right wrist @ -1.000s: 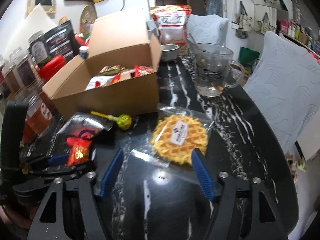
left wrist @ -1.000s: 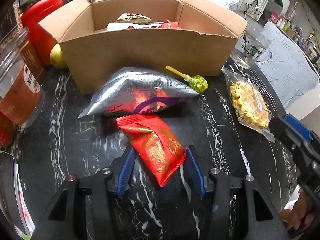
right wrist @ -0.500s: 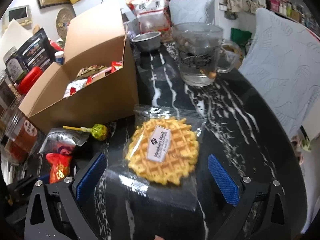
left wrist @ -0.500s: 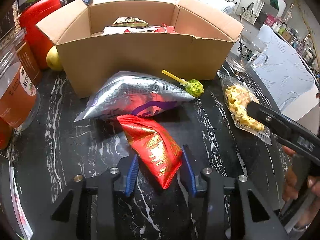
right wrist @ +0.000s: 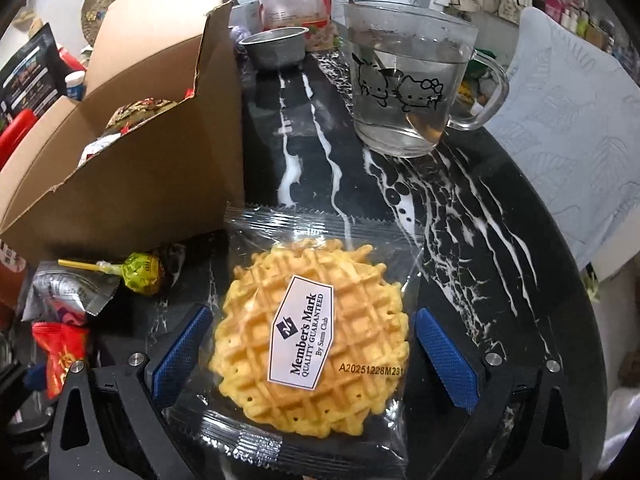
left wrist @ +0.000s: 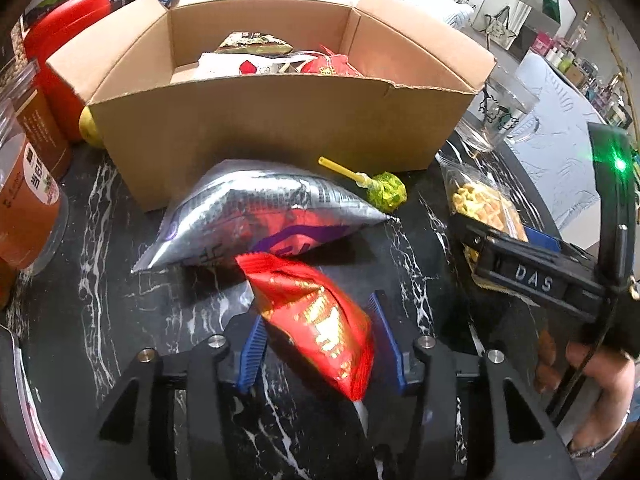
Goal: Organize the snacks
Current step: 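Grasp the small red snack bag with the left gripper while the right grasps the packaged waffle, then carry the small red bag and waffle over the cardboard box, then lower both snacks into the box and open both grippers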
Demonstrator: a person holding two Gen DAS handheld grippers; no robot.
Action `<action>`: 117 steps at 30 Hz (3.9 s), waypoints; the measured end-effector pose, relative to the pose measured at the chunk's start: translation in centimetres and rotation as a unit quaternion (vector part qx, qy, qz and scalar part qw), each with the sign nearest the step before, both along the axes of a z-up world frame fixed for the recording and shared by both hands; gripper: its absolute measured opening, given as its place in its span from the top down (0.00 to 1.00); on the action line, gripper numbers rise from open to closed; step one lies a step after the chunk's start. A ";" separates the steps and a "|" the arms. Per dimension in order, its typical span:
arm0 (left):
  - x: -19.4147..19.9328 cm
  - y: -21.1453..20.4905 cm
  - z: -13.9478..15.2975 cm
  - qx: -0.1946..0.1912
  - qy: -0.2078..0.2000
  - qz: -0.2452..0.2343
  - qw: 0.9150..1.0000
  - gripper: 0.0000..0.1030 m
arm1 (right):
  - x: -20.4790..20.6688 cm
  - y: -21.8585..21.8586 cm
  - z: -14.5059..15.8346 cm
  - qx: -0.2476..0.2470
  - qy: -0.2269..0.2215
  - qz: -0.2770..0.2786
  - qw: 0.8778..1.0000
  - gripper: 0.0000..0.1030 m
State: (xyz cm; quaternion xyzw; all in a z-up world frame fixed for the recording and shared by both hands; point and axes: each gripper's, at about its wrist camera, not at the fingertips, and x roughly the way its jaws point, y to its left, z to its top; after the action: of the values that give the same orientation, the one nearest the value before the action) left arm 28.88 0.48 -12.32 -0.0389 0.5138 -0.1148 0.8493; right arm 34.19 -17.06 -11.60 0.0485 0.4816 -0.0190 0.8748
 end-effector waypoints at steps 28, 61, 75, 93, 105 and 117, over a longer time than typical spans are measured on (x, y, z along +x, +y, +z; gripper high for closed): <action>-6.3 0.4 2.3 -0.041 -0.054 -0.039 0.997 0.77 | -9.7 0.3 2.6 0.073 -0.023 0.030 0.997 0.21; -6.1 3.4 13.9 -0.063 -0.201 -0.047 0.976 0.77 | -9.3 5.8 13.5 0.078 -0.151 0.131 0.977 0.21; 1.7 4.5 15.0 -0.066 -0.212 -0.036 0.974 0.77 | -0.8 6.6 14.8 0.074 -0.170 0.160 0.970 0.21; 12.0 5.0 13.9 -0.053 -0.205 -0.014 0.977 0.77 | 10.0 6.7 13.9 0.065 -0.168 0.165 0.970 0.21; 16.6 5.5 11.5 -0.031 -0.165 0.009 0.986 0.77 | 14.4 7.9 12.2 0.074 -0.149 0.171 0.971 0.21; 19.0 5.3 8.7 -0.009 -0.112 0.018 0.994 0.77 | 16.7 8.5 9.6 0.067 -0.108 0.166 0.978 0.21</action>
State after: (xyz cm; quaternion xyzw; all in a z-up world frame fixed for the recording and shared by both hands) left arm 47.85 5.82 -3.59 -0.0428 0.4139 -0.1074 0.9029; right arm 50.85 -8.58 -2.01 0.0282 0.3859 0.1646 0.9073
